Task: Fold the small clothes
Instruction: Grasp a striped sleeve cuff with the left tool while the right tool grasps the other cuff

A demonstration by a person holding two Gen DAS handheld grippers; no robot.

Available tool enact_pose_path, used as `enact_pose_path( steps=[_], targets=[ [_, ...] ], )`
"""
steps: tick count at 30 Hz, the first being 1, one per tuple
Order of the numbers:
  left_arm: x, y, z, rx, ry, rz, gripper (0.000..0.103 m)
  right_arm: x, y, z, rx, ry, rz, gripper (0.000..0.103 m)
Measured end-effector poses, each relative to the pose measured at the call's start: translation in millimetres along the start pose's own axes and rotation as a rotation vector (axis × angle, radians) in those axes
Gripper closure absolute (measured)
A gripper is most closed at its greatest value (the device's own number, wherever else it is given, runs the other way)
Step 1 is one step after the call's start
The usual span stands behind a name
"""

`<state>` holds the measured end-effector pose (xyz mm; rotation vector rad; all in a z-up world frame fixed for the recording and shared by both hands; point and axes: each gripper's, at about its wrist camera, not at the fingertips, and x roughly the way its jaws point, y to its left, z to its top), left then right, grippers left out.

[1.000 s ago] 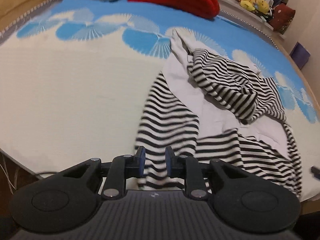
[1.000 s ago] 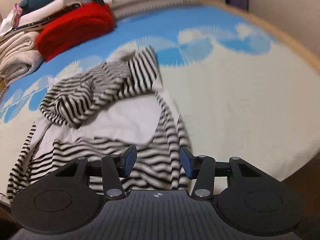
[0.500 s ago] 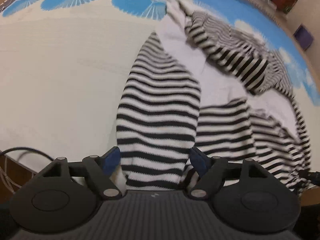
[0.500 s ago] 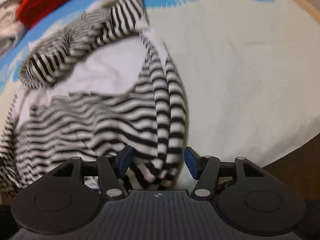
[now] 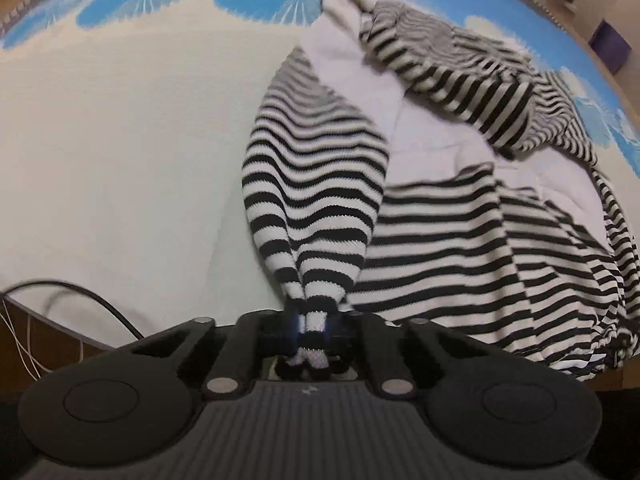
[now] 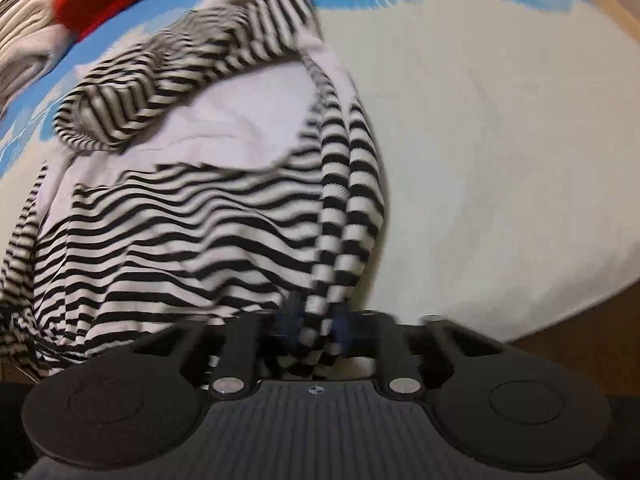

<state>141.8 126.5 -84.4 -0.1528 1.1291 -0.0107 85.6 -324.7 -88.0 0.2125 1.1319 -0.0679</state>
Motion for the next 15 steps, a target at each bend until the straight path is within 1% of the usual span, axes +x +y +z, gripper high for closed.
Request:
enact_pose_path(
  steps=[2,4,5,6,7,8,9,10,12,13,15],
  targets=[
    [-11.0,0.4,0.0,-0.018,-0.034,-0.019,0.094,-9.7,7.5,1.2,-0.048,-0.042,-0.030,0.095],
    [-15.6,6.2,-2.1,-0.047,-0.049,-0.049,0.093,-16.9,3.5,3.5,-0.020,-0.069,-0.047,0.097],
    [-13.2,7.5,-2.1,-0.054,-0.036,-0.051,0.092,-17.8,-2.0,4.6,0.008,-0.071,-0.062,0.097],
    [-9.1,9.6,-3.4,-0.061,-0.015,-0.048,0.089,-16.1,-8.5,5.6,0.040,-0.063,-0.079,0.097],
    [-2.7,11.1,-4.1,-0.068,0.015,-0.044,0.077,-12.5,-14.1,6.0,0.065,-0.048,-0.101,0.099],
    [2.7,11.8,-3.6,-0.071,0.041,-0.038,0.073,-8.0,-17.0,5.3,0.074,-0.030,-0.113,0.098],
    [5.8,11.2,-3.7,-0.068,0.060,-0.025,0.064,-3.2,-19.0,4.0,0.079,-0.007,-0.107,0.098],
    [6.2,12.6,-4.0,-0.061,0.067,-0.017,0.061,-0.6,-19.0,3.1,0.074,0.003,-0.102,0.097],
    [5.0,11.2,-3.4,-0.055,0.064,-0.012,0.061,-1.5,-17.6,2.1,0.056,-0.005,-0.097,0.097],
    [3.8,12.0,-4.2,-0.056,0.063,-0.014,0.061,-2.6,-17.3,1.9,0.053,-0.010,-0.088,0.093],
    [3.8,13.6,-3.1,-0.059,0.061,-0.012,0.061,-2.8,-17.4,1.5,0.056,-0.006,-0.072,0.092]
  ],
)
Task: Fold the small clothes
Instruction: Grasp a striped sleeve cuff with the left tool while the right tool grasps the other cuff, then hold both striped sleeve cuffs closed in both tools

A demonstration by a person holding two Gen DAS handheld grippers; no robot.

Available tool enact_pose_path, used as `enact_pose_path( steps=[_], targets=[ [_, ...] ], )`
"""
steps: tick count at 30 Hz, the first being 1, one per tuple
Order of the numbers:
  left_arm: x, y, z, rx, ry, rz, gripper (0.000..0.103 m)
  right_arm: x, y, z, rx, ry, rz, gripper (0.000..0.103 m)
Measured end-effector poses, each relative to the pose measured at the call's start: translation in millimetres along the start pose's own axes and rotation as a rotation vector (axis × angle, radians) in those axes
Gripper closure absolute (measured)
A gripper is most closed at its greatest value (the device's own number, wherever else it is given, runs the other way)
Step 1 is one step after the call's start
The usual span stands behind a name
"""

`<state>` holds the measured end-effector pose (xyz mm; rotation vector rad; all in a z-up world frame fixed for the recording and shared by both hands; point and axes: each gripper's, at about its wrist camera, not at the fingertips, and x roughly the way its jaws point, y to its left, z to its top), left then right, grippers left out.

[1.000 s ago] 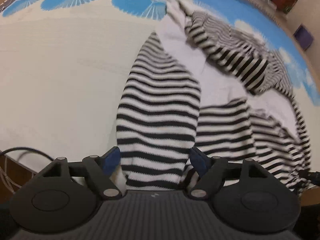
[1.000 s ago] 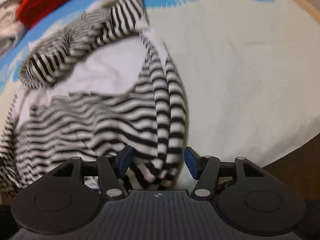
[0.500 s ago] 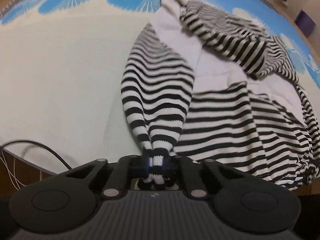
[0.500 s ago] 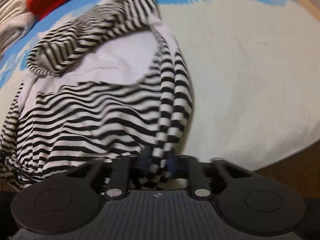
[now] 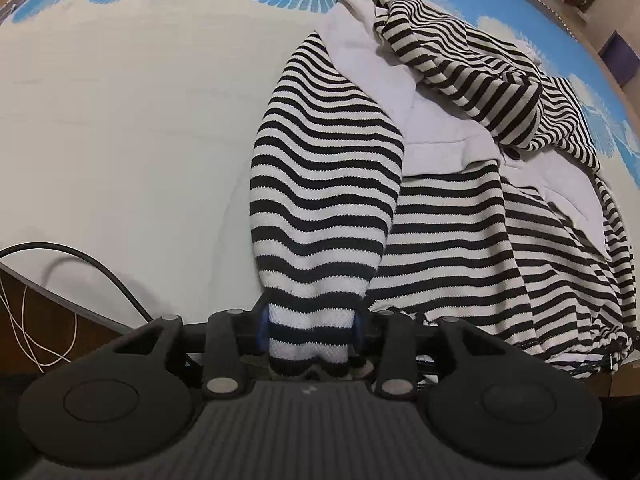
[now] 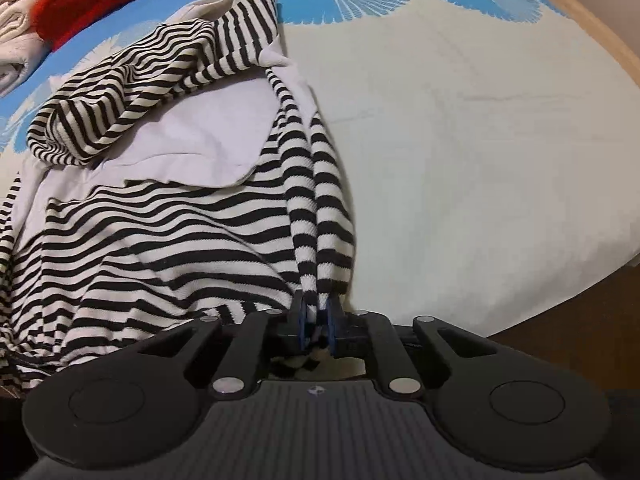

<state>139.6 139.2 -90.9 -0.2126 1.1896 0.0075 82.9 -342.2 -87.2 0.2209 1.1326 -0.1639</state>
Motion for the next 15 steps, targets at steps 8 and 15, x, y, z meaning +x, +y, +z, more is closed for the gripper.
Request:
enact_pose_path(
  steps=[8,15],
  targets=[
    [-6.1,-10.3,-0.1,0.047,-0.038,-0.020,0.094,-4.6,8.3,1.5,-0.019,-0.037,0.019,0.100],
    [-5.8,-8.9,-0.1,0.025,-0.024,-0.028,0.086,-7.7,-1.2,3.0,0.027,-0.042,-0.006,0.100]
  ],
)
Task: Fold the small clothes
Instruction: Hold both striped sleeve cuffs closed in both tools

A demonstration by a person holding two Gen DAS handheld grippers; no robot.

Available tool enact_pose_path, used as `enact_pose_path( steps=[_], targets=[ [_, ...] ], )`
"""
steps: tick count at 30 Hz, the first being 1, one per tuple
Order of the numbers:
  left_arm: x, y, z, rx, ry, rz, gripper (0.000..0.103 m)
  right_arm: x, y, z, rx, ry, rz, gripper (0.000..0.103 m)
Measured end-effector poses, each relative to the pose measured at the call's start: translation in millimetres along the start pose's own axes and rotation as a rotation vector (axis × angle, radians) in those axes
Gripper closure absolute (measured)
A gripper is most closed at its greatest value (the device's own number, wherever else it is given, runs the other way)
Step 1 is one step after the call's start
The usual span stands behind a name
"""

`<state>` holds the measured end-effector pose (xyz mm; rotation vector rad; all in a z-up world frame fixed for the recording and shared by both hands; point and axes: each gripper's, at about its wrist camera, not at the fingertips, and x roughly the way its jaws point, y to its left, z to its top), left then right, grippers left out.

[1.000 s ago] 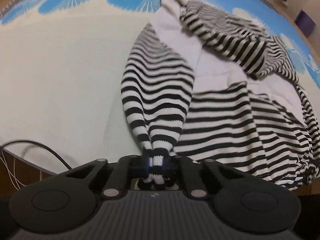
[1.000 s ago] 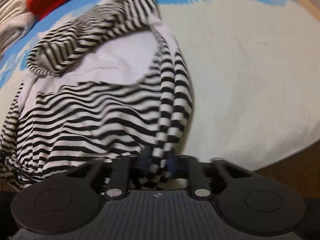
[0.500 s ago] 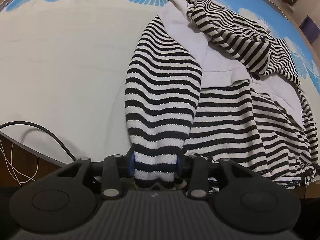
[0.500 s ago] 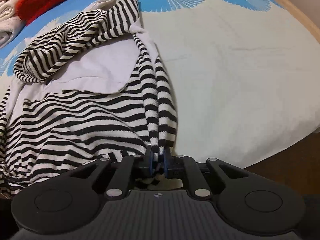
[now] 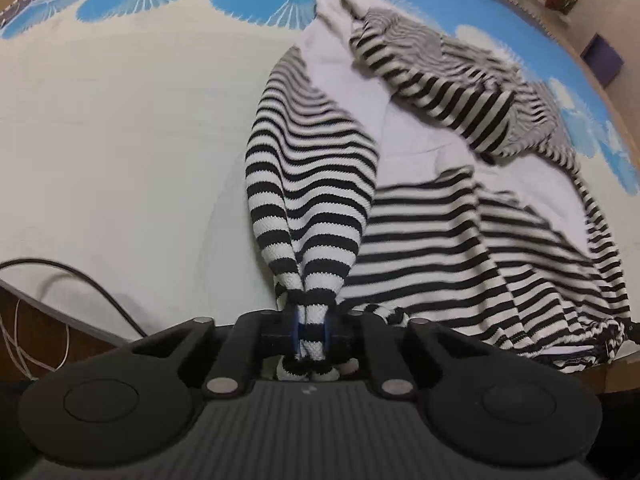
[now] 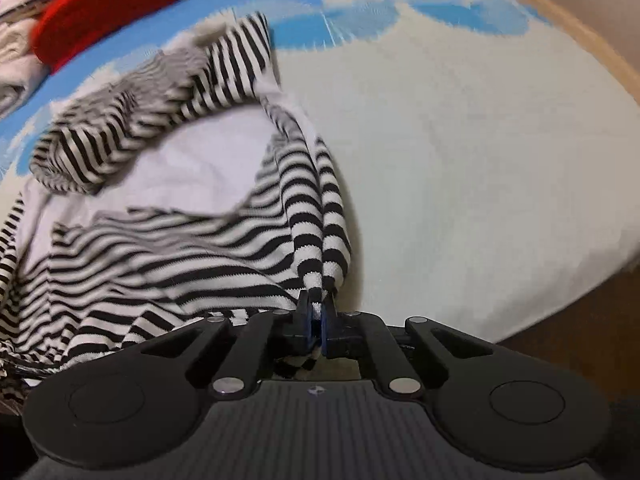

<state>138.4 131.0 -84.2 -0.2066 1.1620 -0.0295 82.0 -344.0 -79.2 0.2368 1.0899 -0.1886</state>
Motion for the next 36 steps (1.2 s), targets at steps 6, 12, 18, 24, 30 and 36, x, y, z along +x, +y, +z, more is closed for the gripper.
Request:
enact_pose_path(
  steps=[6,12,18,24,30,36],
  targets=[
    [7.0,0.4,-0.4,0.015,0.032,0.024,0.076,8.0,8.6,-2.8,-0.037,0.046,0.005,0.090],
    [9.0,0.4,-0.4,0.023,0.039,0.029,0.074,14.0,10.8,-5.5,-0.047,0.083,0.010,0.076],
    [10.7,-1.9,-0.9,0.039,0.043,0.037,0.072,15.1,13.7,-5.8,-0.072,0.094,0.013,0.073],
    [10.6,-3.6,-1.7,0.053,0.041,0.040,0.073,14.2,15.3,-5.7,-0.099,0.083,0.034,0.087],
    [7.7,-6.0,-3.1,0.079,0.027,0.028,0.088,8.4,14.1,-3.1,-0.088,0.046,0.046,0.096],
    [3.5,-7.0,-4.4,0.093,0.011,0.024,0.092,-1.0,13.5,1.3,-0.074,-0.006,0.067,0.097]
  ],
)
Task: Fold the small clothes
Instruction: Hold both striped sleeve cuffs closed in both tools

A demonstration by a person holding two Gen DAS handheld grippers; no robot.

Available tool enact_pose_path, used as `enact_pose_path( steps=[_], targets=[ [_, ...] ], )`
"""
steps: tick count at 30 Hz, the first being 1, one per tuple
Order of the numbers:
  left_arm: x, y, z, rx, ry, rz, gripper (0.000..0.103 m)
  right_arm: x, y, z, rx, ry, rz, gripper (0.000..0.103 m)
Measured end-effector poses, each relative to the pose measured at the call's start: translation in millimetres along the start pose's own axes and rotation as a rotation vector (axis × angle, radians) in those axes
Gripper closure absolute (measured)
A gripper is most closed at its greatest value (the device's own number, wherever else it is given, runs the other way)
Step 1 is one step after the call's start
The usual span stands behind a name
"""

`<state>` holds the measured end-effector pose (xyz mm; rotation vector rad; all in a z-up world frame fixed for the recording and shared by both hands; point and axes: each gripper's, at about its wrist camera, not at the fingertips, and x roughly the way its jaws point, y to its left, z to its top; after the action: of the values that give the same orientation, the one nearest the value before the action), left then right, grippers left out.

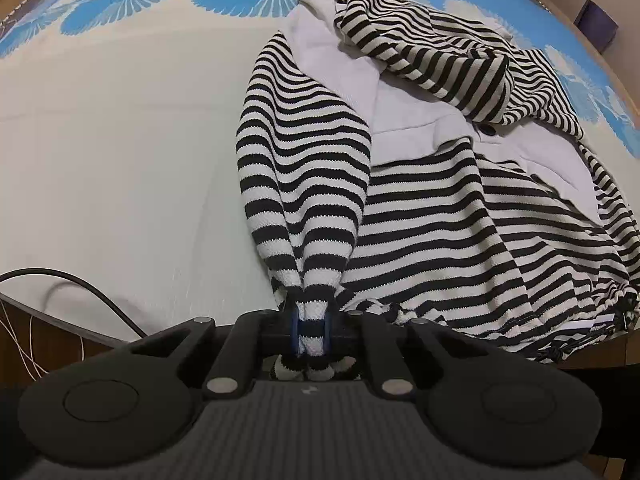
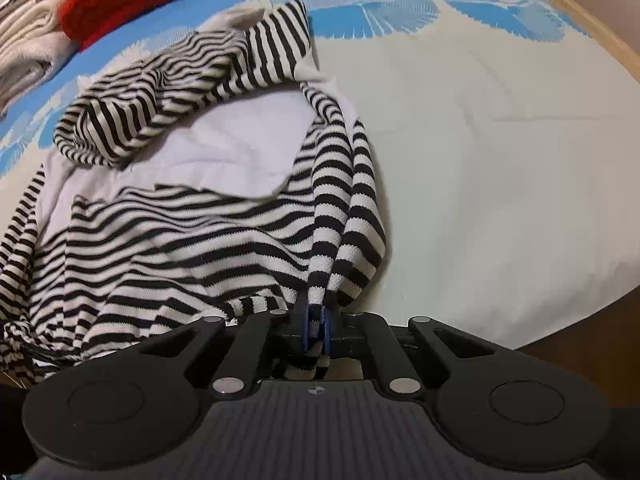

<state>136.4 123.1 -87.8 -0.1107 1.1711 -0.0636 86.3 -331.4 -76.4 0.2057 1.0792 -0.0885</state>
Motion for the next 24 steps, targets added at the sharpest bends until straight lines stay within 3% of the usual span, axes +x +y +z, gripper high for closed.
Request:
enact_pose_path(
  steps=[9,16,24],
  targets=[
    [0.0,-0.8,-0.9,0.008,0.004,0.008,0.087,1.9,0.4,-1.9,-0.007,0.020,-0.006,0.097],
    [1.5,-1.4,-2.3,0.019,0.011,0.034,0.072,12.1,3.7,-7.3,-0.034,0.086,-0.022,0.090],
    [1.7,-1.1,-2.4,0.031,0.011,0.035,0.076,12.7,5.2,-9.3,-0.044,0.085,-0.026,0.090]
  ],
)
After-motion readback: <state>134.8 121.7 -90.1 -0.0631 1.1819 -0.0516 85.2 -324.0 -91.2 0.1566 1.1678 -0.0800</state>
